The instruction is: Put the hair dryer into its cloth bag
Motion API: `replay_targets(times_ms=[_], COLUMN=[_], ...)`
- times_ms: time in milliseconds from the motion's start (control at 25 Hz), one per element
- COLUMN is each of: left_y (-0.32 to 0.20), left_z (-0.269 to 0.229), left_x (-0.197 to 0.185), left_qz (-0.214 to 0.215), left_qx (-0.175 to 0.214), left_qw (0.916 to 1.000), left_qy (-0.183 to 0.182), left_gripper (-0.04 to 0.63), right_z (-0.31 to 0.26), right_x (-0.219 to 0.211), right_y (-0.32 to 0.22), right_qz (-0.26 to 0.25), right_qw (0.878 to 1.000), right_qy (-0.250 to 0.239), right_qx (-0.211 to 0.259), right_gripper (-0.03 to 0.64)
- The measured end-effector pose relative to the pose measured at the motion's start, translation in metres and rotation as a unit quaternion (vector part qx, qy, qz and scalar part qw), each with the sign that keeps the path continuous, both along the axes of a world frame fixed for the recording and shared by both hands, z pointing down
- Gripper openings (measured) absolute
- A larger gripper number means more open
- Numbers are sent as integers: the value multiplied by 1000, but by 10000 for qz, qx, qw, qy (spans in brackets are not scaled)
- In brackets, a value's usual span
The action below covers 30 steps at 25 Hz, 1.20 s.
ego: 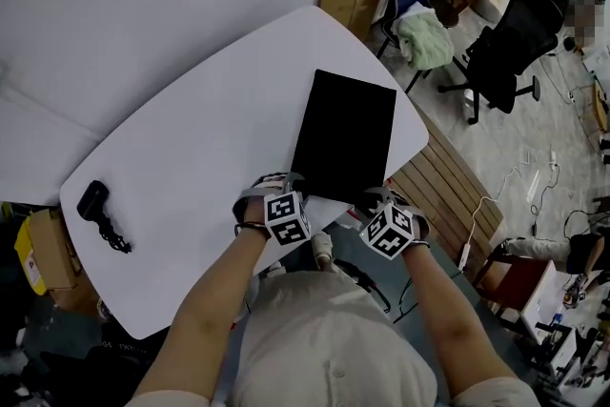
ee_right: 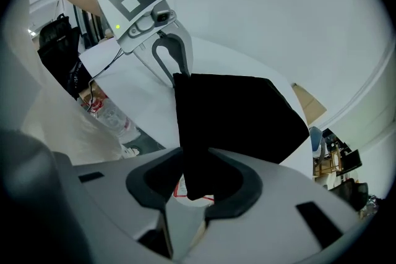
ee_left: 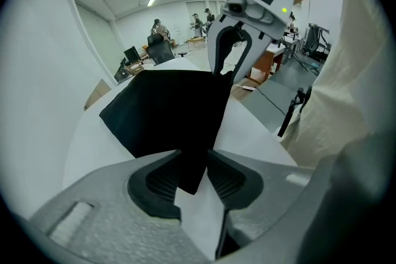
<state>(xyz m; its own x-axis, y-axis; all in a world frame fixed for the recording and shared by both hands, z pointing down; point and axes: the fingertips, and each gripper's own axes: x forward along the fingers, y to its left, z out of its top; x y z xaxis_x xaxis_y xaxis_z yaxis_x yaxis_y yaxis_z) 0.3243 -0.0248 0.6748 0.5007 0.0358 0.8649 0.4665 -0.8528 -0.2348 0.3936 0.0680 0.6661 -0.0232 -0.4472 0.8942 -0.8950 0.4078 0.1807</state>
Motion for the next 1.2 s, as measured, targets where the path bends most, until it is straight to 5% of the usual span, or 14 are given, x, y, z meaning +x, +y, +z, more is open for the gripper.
replay_targets(times_ms=[360, 760, 1000, 1200], left_y=[-11, -60, -88, -102], left_z=[-5, -24, -34, -37], left_x=[4, -59, -143, -236], left_qz=[-91, -1304, -2392, -3454], left_qx=[164, 187, 237, 262], left_qw=[9998, 9913, 9707, 9381], left_qy=[26, 42, -3, -10], left_gripper=[21, 21, 21, 21], right_z=[4, -10, -21, -23], right_x=[2, -35, -103, -185], right_y=[-7, -75, -125, -162], right_qz=[101, -494, -1402, -2294], right_qw=[9999, 9984, 9888, 9713], right_qy=[-37, -195, -374, -478], right_qx=[-55, 214, 337, 409], right_gripper=[52, 40, 40, 40])
